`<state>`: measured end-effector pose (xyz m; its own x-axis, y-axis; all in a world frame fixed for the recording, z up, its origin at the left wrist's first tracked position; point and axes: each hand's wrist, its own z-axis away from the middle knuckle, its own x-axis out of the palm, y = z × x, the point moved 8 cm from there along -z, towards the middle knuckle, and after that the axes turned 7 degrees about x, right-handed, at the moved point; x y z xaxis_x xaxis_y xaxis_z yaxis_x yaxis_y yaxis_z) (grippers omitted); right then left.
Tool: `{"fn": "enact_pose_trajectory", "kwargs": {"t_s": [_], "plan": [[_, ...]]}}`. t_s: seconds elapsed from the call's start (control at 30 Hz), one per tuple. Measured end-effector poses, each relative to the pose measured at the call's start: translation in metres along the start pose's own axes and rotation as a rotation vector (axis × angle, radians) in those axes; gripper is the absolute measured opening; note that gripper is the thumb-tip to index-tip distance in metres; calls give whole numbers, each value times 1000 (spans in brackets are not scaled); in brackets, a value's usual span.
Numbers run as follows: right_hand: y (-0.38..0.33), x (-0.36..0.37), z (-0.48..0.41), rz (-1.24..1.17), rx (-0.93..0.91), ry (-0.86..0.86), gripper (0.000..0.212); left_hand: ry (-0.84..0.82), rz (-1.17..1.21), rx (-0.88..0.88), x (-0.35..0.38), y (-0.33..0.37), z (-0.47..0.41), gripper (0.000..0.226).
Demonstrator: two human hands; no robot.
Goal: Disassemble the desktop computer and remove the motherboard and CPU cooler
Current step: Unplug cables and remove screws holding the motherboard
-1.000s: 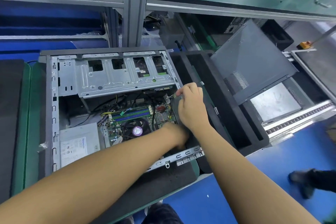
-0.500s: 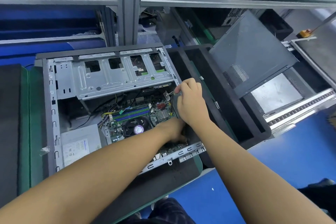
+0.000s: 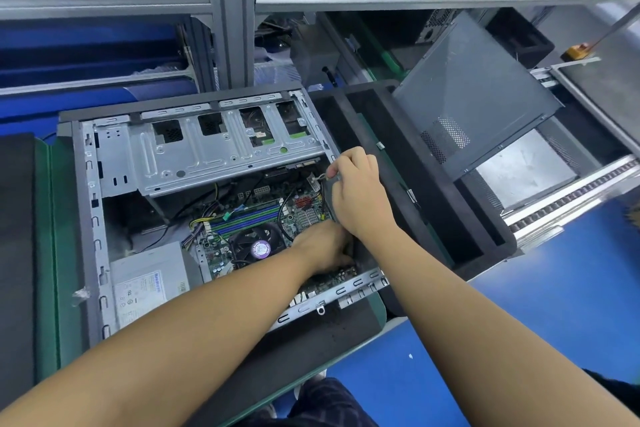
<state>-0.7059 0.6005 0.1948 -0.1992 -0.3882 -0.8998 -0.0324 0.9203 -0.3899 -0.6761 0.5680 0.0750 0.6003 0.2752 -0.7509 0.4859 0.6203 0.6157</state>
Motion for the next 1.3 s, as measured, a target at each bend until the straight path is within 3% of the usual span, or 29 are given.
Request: {"fn": "enact_pose_trajectory", "kwargs": {"t_s": [0.73,0.93,1.1,1.17,1.27,1.3], "plan": [[1,1,-1,-3,-10,7,19,17,81,-16,7,0,-5,19],[1,0,-2,-18,-7,4,19,224,262,-157,-21,-21,-8,10],[0,1,-2,-8,-16,-15,18,35,230,-65,-19,-7,-9,38],[1,2,-2,-14,-10,-21,19,-31,253,-41,-32,0,-7,35],[0,2,-2,-34,-12,-17,20,-192,342,11,-56,1,11,13],[1,2,-1,-41,-13,-17,21,-249,365,24,-64,0,21,18]]}}
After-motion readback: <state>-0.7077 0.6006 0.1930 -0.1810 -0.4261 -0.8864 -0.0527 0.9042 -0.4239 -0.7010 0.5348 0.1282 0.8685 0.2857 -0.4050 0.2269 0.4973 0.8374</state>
